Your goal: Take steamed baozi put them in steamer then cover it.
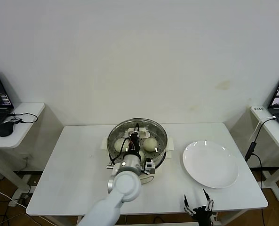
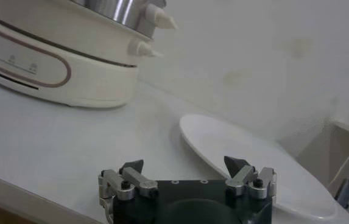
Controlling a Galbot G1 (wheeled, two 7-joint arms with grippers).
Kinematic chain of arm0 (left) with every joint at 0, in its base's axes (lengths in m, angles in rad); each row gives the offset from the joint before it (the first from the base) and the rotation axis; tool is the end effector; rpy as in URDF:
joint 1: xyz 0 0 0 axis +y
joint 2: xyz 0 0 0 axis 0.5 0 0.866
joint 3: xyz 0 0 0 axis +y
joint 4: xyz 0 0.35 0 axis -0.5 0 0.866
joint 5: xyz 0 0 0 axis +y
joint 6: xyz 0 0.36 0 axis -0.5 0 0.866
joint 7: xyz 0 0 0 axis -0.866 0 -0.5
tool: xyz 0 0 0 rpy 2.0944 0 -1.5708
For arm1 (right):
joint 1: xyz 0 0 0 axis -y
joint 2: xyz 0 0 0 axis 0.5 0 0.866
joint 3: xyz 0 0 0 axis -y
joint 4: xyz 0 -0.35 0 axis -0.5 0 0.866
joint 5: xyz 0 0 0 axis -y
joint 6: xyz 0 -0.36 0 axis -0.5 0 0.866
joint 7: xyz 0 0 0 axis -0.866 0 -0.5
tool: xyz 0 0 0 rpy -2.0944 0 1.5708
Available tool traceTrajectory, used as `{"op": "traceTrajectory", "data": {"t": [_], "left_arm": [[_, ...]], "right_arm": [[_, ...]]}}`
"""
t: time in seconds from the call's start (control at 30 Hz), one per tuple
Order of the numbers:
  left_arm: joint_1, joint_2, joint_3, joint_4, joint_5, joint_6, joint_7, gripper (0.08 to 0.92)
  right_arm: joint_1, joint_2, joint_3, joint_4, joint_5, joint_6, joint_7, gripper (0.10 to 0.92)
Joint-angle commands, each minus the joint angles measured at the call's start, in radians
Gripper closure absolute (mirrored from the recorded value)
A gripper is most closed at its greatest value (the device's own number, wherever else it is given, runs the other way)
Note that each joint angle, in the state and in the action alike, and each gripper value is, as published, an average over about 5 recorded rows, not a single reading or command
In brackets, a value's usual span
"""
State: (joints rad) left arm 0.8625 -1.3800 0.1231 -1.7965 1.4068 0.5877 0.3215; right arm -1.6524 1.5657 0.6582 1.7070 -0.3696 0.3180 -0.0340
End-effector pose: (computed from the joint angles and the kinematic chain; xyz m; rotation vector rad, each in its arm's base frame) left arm 0.3312 -0.1565 -0.2480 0.1715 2.2491 2.1407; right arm 0.1195 -0.0494 -0.4485 0.0923 -2.8989 0.6051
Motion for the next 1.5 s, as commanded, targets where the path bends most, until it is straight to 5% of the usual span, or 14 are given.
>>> {"op": "traceTrajectory", "data": {"t": [0.03, 0.83, 1.23, 1.5], "left_arm": [[-0.007, -0.026, 0.007, 0.041, 0.022, 0.002, 0.0, 0.87], [0.008, -0.033, -0.022, 0.057, 0.018, -0.016, -0.025, 0.857], [0.162, 0.049, -0.041, -0.157, -0.02, -0.025, -0.048, 0.536], [0.444, 0.135, -0.162, -0.458, -0.228, -0.11, -0.221, 0.302]], "right_arm": [[-0.001, -0.001, -0.003, 0.004, 0.005, 0.0, 0.001, 0.202], [-0.008, -0.005, -0.018, 0.008, 0.007, 0.006, -0.001, 0.203], [-0.014, -0.003, -0.022, 0.013, -0.001, 0.007, -0.003, 0.202], [-0.016, -0.01, -0.02, 0.018, 0.017, 0.008, 0.002, 0.202]]}}
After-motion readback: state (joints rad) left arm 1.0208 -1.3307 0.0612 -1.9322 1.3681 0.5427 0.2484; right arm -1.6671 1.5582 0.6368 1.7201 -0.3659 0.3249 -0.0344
